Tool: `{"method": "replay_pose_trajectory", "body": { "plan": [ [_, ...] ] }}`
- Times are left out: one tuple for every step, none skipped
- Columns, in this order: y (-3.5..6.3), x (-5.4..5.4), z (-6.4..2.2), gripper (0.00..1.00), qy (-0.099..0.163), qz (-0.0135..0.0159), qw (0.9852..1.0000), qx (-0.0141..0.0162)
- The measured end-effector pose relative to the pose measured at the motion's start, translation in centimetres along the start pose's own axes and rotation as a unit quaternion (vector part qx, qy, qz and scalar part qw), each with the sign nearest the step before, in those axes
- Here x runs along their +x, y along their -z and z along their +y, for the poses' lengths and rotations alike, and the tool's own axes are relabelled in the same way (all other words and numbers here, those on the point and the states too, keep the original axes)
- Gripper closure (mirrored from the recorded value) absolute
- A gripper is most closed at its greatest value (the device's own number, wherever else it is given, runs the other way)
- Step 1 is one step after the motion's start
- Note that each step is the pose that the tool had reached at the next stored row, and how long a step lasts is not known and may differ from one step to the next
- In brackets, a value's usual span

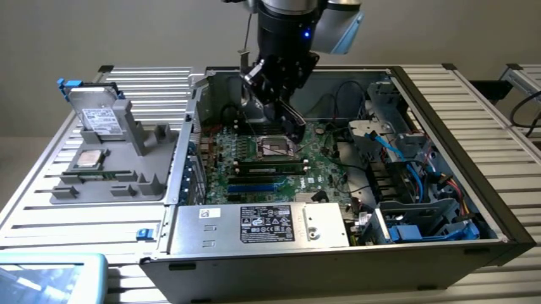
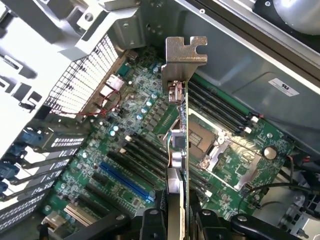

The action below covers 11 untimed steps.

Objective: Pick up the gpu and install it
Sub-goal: 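Insert the gpu into the slot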

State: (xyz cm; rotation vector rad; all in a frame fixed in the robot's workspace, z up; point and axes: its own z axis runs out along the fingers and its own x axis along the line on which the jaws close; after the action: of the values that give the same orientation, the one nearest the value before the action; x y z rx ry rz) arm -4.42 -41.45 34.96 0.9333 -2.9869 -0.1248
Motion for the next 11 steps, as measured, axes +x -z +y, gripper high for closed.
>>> {"method": "replay_pose_trajectory", "body": {
  "plan": [
    [-0.01,0.0,0.0,0.72,0.009,0.0009,1.0,-0.0002],
    [-0.02,0.0,0.0,0.72,0.018,0.0016,0.9998,-0.0004],
    [-0.03,0.0,0.0,0.72,0.028,0.0024,0.9996,-0.0006],
    [-0.04,0.0,0.0,0.72,0.037,0.0033,0.9993,-0.0008],
    [-0.04,0.0,0.0,0.72,0.046,0.0041,0.9989,-0.001],
    [-0.05,0.0,0.0,0.72,0.055,0.0049,0.9985,-0.0012],
    [-0.05,0.0,0.0,0.72,0.064,0.0058,0.9979,-0.0014],
    [-0.06,0.0,0.0,0.72,0.073,0.0066,0.9973,-0.0016],
    [-0.08,0.0,-0.01,0.72,0.082,0.0074,0.9966,-0.0019],
    [-0.08,0.0,-0.01,0.72,0.09,0.0083,0.9959,-0.0022],
    [-0.09,0.0,-0.01,0.72,0.1,0.0094,0.9949,-0.0025]
  ]
}}
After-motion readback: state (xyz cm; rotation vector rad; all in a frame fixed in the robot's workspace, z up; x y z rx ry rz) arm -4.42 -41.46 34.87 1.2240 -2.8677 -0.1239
